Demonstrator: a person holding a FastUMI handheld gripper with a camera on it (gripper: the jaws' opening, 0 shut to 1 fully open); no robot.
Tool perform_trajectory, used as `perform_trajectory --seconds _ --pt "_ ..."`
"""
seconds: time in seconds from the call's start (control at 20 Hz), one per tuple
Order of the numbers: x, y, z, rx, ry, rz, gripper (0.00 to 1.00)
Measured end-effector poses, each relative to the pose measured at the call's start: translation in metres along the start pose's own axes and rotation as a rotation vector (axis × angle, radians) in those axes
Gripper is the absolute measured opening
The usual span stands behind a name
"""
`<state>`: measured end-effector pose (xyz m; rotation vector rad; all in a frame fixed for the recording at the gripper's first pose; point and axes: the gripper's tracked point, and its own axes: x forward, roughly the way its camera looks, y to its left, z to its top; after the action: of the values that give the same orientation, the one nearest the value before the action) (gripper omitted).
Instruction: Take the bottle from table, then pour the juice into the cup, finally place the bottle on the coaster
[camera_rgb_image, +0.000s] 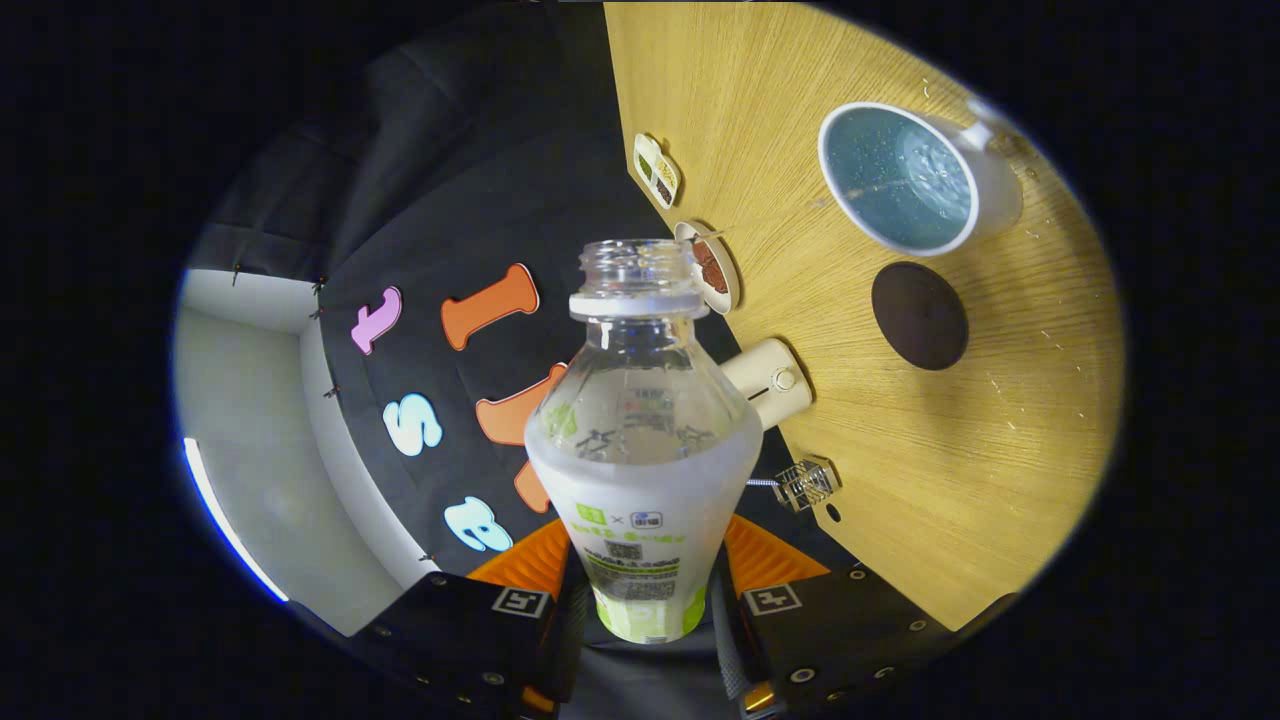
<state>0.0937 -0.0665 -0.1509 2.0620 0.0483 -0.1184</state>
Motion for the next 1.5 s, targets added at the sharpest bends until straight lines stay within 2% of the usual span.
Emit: perform_trajectory --seconds 0.15,0.3,0.75,1.1,1.3,1.5 --pt "0.001 -0.006 -0.003 -0.080 0.007 -0.018 0.56" --pt "0.003 -0.018 -0.004 -0.225 0.011 -0.062 0.56" --pt "0.000 -0.006 0.009 -0.849 0.017 -0.203 0.56" --pt "0.017 -0.001 0.013 -1.316 -0.023 -0.262 0.56" --pt "0.032 -0.010 0.023 -1.589 -0.060 -0.326 0.56" --pt "0.048 -0.020 0.033 -1.777 -0.087 -0.360 0.56"
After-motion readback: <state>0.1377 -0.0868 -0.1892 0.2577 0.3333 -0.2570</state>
